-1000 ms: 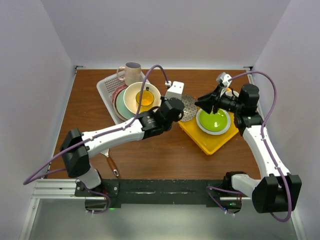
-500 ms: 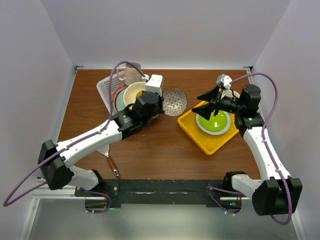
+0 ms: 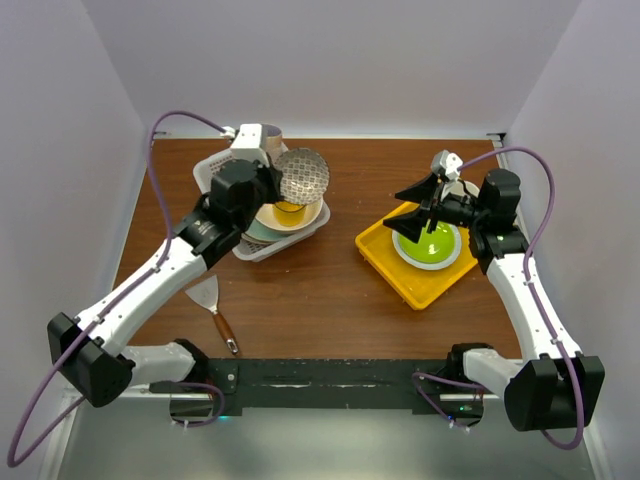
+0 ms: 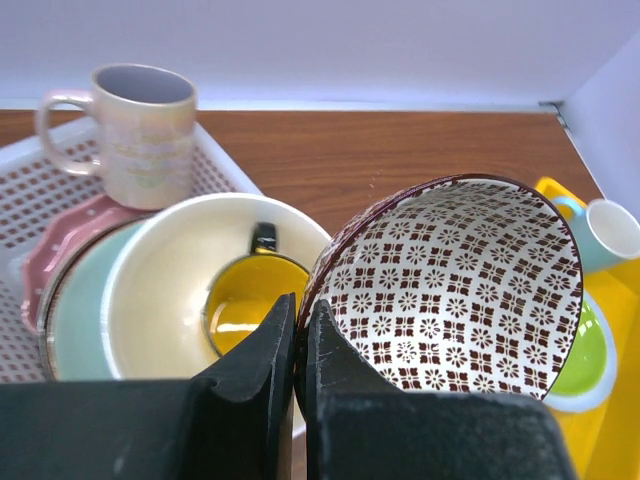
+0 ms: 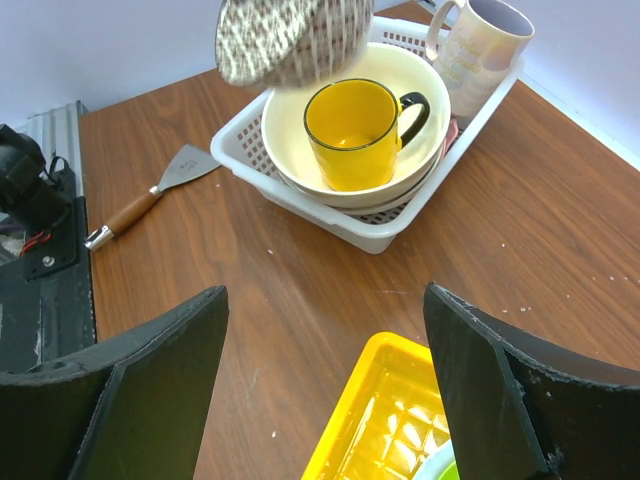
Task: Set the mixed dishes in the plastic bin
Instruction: Place the bowl in the plastic bin.
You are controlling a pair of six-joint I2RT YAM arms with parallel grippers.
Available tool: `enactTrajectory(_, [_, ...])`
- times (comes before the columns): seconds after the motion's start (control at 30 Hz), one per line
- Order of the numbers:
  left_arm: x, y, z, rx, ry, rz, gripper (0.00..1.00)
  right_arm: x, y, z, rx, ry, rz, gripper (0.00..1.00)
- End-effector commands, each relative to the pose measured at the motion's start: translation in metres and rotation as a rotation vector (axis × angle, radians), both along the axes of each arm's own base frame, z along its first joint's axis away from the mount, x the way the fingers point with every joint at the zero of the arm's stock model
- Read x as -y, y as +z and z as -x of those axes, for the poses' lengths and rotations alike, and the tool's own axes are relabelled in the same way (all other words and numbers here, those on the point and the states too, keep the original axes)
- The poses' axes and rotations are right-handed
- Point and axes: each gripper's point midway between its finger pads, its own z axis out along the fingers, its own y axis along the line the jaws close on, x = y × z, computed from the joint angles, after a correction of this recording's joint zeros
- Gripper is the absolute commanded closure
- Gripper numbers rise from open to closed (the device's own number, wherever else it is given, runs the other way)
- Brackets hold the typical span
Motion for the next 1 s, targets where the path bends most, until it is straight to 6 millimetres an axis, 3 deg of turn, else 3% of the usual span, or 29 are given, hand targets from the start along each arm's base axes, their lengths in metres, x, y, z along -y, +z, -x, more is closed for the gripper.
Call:
enactTrajectory(0.0, [-0.031, 0.045, -0.008, 0.109, 0.032, 0.113, 1.0, 0.002, 0.009, -0.001, 0.05, -0.004, 0.01, 0.16])
enactTrajectory(0.43, [-0.111, 0.038, -0.035, 0.087, 0.138, 0.242, 1.0, 0.003, 0.005, -0.005, 0.04, -0.017, 0.015, 0.15])
enactTrajectory(0.77, [-0.177, 0.005, -0.061, 0.017, 0.317, 0.371, 1.0, 0.003, 0.003, -0.007, 0.039, -0.023, 0.018, 0.14])
enactTrajectory(0.93, [-0.183, -0.016, -0.077, -0.04, 0.353, 0.399, 1.0, 0.004, 0.002, -0.008, 0.038, -0.029, 0.02, 0.14])
enactTrajectory(0.97, [-0.193, -0.021, -0.079, -0.053, 0.382, 0.399, 1.0, 0.004, 0.003, -0.008, 0.038, -0.028, 0.019, 0.14])
